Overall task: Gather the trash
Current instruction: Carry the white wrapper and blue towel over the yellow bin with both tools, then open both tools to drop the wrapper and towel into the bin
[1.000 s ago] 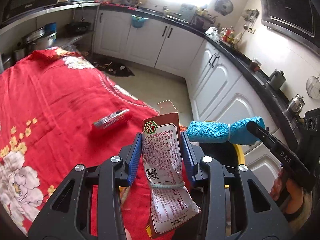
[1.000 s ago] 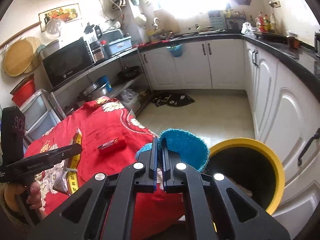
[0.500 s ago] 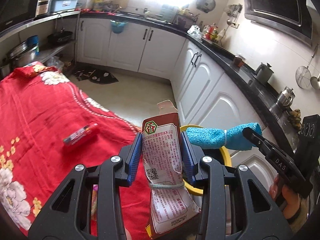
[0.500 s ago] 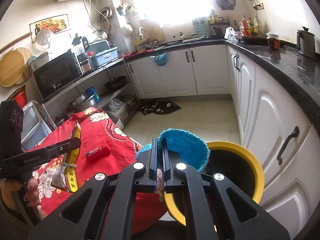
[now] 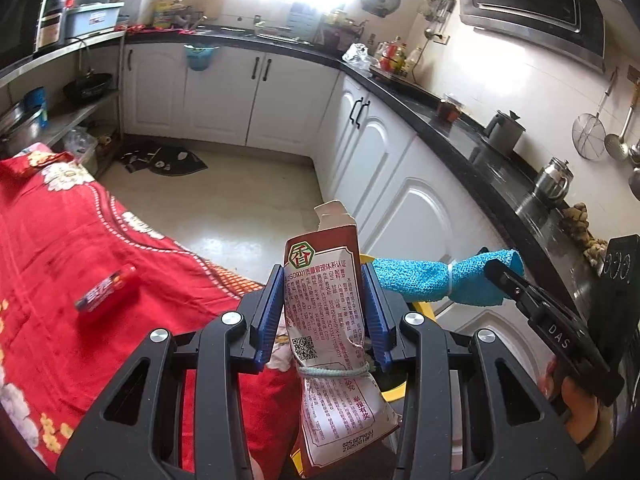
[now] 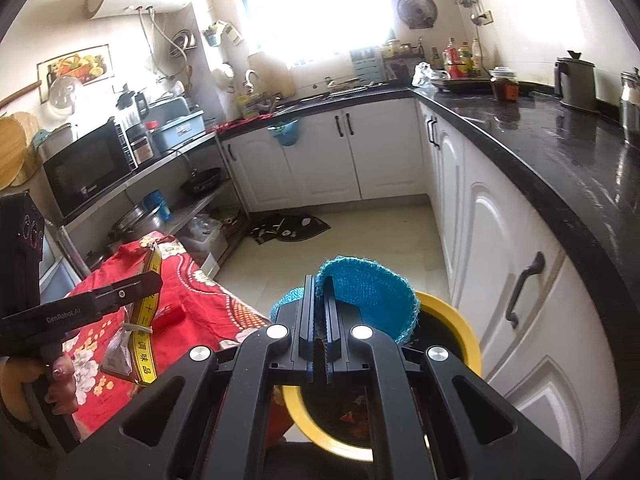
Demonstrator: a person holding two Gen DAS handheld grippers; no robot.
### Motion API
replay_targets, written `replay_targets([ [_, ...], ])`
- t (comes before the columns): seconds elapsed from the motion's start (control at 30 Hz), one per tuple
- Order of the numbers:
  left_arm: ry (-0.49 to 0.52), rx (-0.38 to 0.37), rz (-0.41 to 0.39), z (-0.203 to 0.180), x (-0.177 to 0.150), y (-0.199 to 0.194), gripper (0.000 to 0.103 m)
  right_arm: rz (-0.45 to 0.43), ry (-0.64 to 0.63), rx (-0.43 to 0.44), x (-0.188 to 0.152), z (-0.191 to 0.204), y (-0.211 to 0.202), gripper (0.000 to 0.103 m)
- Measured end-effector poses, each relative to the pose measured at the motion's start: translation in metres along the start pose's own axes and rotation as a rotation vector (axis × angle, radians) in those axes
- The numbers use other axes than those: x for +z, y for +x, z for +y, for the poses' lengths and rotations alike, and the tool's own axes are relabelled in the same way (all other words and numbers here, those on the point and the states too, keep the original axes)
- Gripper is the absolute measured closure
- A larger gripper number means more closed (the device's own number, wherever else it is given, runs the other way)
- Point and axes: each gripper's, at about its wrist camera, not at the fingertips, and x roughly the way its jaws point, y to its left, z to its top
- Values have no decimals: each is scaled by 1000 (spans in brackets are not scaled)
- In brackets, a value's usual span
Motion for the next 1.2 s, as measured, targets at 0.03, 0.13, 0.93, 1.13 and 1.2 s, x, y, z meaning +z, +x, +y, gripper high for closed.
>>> replay_targets([
  [0.03,5,-4,1,-3,1,3,72,-2,1,-6,1,-1,-1,99],
  [0.13,14,-14,3,-11,3,9,72,-1,11,-22,-1,-8,-2,99],
  [0.93,78,-23,38,-54,6,97,72,141,25,-166,-42,-46,38,99],
  [1.13,89,-24,73,-59,1,121,72,183,39,-169,-53,-53,51,99],
  [1.2,91,-25,82,-60,-1,126,72,196,40,-166,-56,-53,55,99],
])
